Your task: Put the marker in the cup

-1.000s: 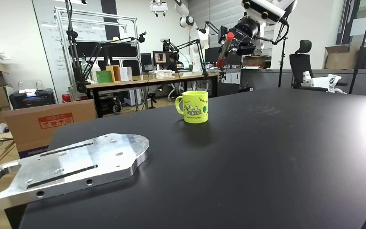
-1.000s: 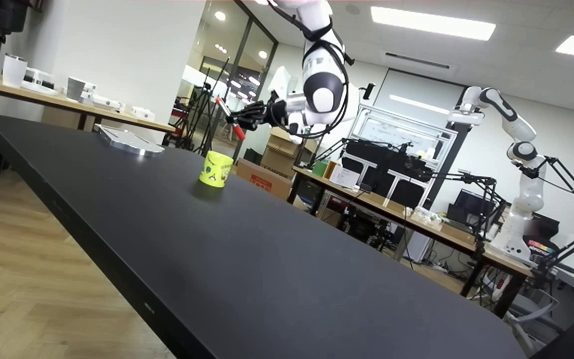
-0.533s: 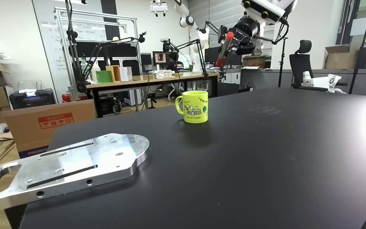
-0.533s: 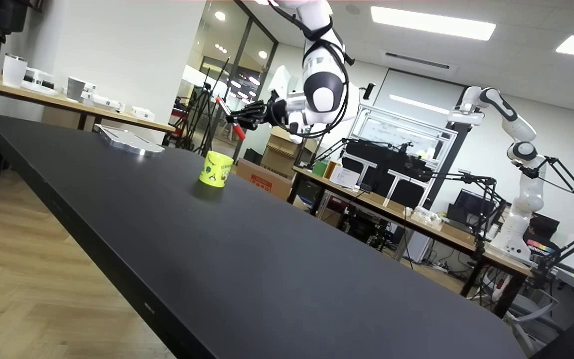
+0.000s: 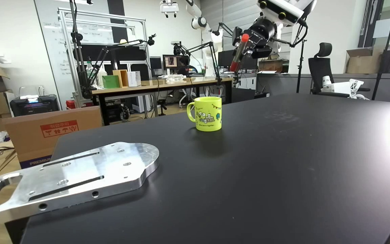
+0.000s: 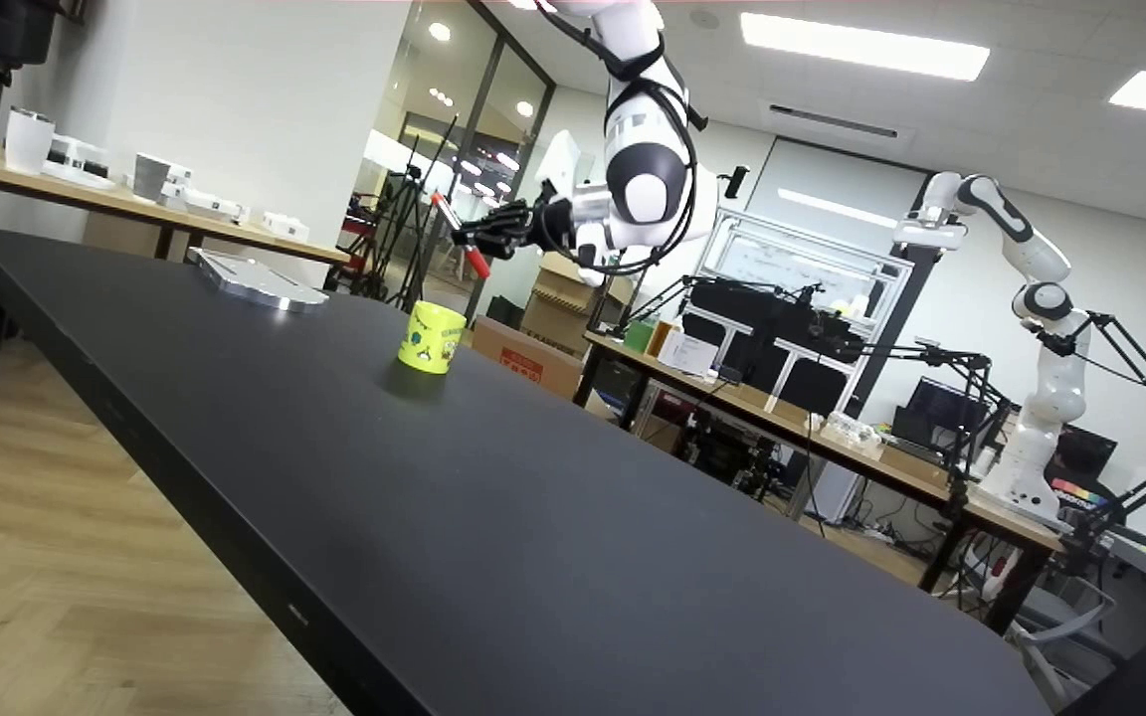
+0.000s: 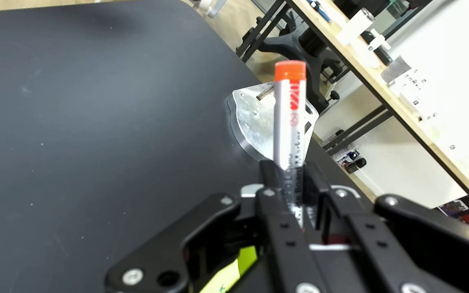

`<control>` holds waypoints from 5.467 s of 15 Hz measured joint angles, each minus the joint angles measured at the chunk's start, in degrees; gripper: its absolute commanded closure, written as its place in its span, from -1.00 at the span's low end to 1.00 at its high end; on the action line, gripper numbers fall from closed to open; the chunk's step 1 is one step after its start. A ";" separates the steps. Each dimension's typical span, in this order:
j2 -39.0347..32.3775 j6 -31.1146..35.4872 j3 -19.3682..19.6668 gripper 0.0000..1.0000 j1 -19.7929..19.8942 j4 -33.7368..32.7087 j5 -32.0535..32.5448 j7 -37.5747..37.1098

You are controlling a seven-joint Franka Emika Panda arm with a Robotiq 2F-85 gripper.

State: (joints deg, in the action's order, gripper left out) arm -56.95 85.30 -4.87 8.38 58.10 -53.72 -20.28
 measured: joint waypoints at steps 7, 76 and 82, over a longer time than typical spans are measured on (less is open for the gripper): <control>-1.52 0.52 -0.17 0.90 -1.37 -0.80 -0.52 0.12; -25.43 1.54 -6.69 0.90 -2.74 -26.84 -2.72 -16.51; -25.45 1.76 -6.71 -0.16 -2.75 -26.99 -2.71 -16.40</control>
State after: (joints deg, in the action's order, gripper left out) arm -82.40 87.07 -11.57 5.64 31.11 -56.44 -36.68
